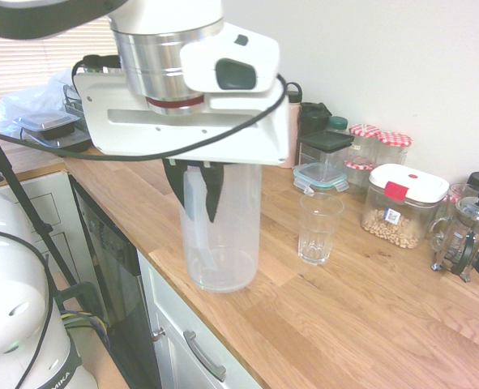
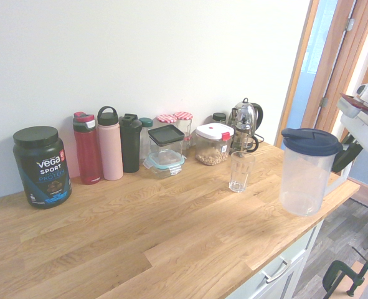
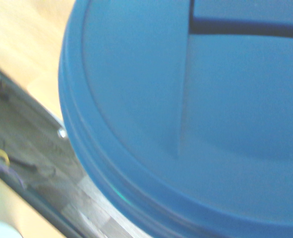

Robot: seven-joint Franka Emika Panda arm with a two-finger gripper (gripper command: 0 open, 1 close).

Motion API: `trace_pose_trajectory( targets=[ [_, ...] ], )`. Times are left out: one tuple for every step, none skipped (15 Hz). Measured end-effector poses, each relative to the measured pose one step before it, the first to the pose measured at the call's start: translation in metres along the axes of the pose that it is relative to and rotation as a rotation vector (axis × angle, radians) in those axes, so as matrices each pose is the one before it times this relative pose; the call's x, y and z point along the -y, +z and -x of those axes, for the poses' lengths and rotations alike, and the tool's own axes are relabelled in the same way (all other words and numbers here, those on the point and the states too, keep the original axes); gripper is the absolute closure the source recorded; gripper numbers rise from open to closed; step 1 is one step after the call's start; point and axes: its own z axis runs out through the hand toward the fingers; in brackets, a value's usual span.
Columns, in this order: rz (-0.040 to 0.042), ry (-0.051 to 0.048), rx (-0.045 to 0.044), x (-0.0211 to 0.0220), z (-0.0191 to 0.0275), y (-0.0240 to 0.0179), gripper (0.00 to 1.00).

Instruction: Pour me some water

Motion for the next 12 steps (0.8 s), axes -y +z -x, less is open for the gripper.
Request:
trace_pose_trajectory(
  targets=[
    [-0.00777,-0.00981,0.00527,-0.0188,-0.00474,-0.00226,1.0],
    [0.00259,-0.00816,0.00845,-0.01391,-0.01068,-0.00258,1.0],
    [0.02103,-0.01117,0.01538,-0.00574,-0.0182,-0.0001,1.0],
    [0.03475,-0.01872,0.02601,0.0003,-0.02326,0.00138,1.0],
    [0.0417,-0.01749,0.03145,0.00161,-0.02465,0.00017,1.0],
    [0.04796,-0.01255,0.03081,0.00335,-0.02496,-0.00353,1.0],
    [0.04761,-0.00626,0.02351,0.00329,-0.02164,-0.00427,1.0],
    [0.05075,-0.00594,0.02655,0.00415,-0.0192,-0.00275,1.0],
    [0.05388,-0.00966,0.02822,0.00775,-0.01697,-0.00087,1.0],
    [0.05521,-0.00704,0.02976,0.01053,-0.01575,0.00115,1.0],
    [0.05699,-0.00684,0.03103,0.0119,-0.01349,0.00142,1.0],
    [0.06022,-0.00496,0.02938,0.01319,-0.01143,-0.00133,1.0]
  ],
)
